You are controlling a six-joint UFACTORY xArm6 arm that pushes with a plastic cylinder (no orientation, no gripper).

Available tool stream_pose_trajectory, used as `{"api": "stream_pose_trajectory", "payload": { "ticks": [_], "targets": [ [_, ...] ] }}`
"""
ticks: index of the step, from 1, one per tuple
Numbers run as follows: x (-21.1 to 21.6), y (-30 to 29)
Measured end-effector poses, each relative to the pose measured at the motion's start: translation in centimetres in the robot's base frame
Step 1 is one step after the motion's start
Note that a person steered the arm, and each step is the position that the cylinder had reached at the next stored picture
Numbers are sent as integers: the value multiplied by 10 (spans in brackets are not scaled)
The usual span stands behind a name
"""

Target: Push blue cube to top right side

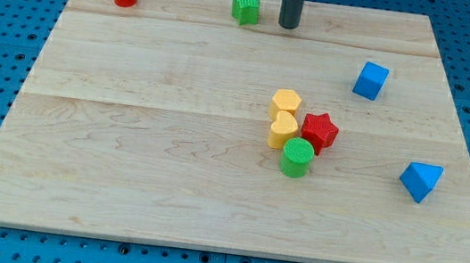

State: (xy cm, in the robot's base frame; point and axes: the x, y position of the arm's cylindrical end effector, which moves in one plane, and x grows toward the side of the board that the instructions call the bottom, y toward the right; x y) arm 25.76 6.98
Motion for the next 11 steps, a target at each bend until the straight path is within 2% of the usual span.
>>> {"api": "stream_pose_trajectory", "payload": {
  "ticks": [2, 4, 6, 7, 8, 9, 11],
  "targets": [
    [87, 21],
    [126, 58],
    [87, 94],
    [86, 112],
    [117, 117],
    [128, 147],
    [54, 132]
  ]
}}
